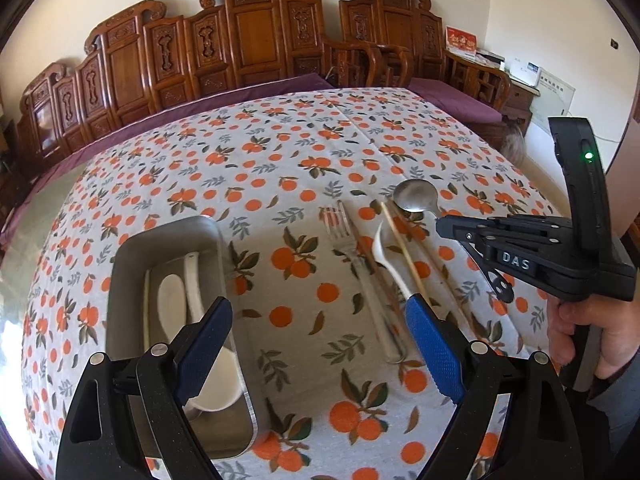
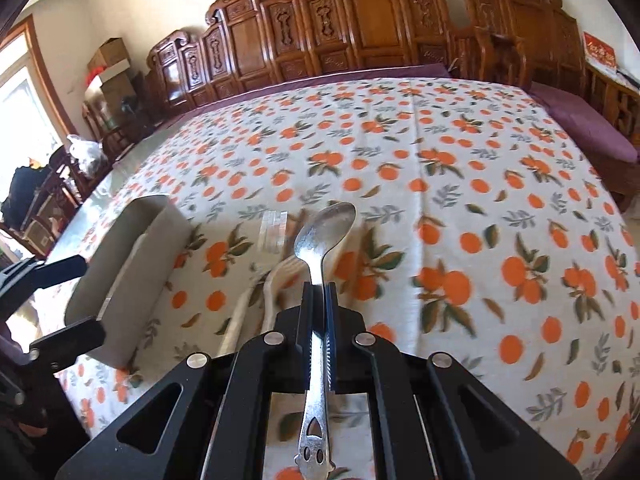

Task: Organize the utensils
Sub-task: 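Grasp a metal fork with the left tool while the right tool holds the spoon, then lower the fork into the tray and open the left tool while the right tool carries the spoon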

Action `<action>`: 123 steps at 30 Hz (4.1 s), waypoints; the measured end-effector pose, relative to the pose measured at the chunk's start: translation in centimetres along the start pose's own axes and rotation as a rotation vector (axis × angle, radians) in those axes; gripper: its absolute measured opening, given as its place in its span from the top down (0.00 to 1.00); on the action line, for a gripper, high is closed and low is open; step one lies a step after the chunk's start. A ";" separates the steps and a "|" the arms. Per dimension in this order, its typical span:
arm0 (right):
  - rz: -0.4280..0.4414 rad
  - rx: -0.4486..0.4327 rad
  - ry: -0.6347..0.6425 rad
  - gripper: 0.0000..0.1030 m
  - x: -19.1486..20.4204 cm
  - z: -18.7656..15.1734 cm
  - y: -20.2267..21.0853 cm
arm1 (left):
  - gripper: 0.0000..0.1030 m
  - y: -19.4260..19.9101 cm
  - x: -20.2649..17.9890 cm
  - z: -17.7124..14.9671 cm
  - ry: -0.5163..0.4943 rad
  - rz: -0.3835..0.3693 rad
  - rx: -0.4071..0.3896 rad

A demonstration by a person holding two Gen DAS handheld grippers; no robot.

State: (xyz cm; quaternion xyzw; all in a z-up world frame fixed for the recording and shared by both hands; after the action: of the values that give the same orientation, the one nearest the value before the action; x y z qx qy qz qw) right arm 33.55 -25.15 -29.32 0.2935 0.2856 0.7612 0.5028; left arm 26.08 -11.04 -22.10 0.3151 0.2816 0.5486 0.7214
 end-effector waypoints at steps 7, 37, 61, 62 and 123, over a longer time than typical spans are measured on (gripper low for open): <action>-0.032 0.011 -0.018 0.94 -2.4 -0.3 -0.5 | 0.39 -2.6 -1.7 0.4 -0.028 0.002 0.058; -0.010 0.023 -0.043 0.93 -3.0 -0.9 -0.5 | 0.94 -11.6 -2.0 0.9 0.066 -0.020 0.246; 0.004 -0.021 0.000 0.94 0.8 -1.1 2.2 | 0.95 -1.8 -1.5 0.6 0.041 -0.044 0.116; 0.005 -0.023 0.001 0.93 1.0 -1.1 2.3 | 0.95 -1.5 -1.7 0.6 0.039 -0.046 0.110; 0.181 -0.103 0.105 0.93 13.9 0.6 4.7 | 0.94 -2.7 13.7 -0.4 0.160 0.149 0.135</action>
State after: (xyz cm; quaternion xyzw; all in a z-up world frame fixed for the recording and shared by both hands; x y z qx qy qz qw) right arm 26.67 -13.63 -23.22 0.2516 0.2444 0.8315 0.4308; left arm 30.73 1.78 -25.30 0.3379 0.3505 0.6038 0.6312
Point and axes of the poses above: each gripper's, at about its wrist camera, not at the fingertips, and y roughly against the way its jaws point, x to its left, z to its top, the point moved 6 cm from there along -y, roughly the way its jaws point, and after that the axes turned 6 degrees about y, right-handed, at the moved point
